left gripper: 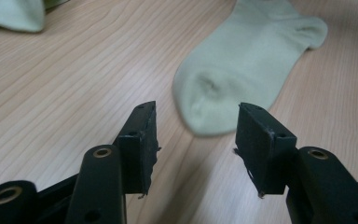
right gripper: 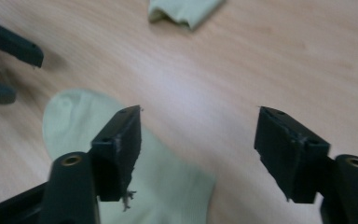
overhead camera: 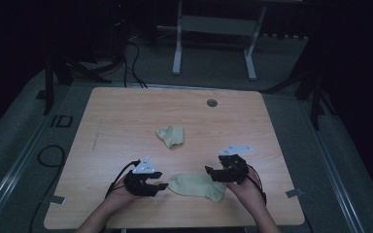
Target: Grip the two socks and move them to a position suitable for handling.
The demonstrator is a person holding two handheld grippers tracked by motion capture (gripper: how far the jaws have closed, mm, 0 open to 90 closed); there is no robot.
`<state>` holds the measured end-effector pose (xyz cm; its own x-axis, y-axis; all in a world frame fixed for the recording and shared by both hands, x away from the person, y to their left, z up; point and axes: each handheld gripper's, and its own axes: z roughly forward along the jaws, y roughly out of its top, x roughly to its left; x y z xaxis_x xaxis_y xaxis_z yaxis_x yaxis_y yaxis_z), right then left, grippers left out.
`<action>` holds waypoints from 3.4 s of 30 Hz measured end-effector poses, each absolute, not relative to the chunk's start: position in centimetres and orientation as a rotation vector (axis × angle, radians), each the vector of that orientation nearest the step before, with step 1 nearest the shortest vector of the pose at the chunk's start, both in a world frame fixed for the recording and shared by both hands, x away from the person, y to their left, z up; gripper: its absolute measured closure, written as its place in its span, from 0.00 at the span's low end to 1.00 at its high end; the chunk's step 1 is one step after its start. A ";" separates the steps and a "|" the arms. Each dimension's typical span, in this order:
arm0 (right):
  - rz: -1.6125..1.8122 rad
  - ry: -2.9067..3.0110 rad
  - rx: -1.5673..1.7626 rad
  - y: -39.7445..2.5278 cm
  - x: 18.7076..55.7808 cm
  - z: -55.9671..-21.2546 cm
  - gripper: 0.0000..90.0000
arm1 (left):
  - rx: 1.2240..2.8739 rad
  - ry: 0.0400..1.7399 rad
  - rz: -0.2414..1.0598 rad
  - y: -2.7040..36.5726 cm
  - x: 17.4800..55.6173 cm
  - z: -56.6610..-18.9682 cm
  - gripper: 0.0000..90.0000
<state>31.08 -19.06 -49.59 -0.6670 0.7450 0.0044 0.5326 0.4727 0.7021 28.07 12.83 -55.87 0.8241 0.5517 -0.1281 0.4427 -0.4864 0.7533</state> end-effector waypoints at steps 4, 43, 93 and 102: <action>1.013 2.446 1.046 -17.4 32.6 -48.6 0.34 | 2.160 0.746 0.189 14.5 27.7 -55.9 0.47; 0.710 2.482 1.203 -0.5 48.2 -54.8 0.41 | 2.142 0.902 0.228 17.4 26.0 -57.4 0.08; 0.629 2.684 0.801 -9.4 39.4 -54.1 0.75 | 2.091 0.928 0.205 16.9 26.3 -57.2 0.08; 0.681 2.757 0.759 -9.3 39.8 -54.3 0.53 | 2.081 0.923 0.225 16.0 27.1 -56.7 0.08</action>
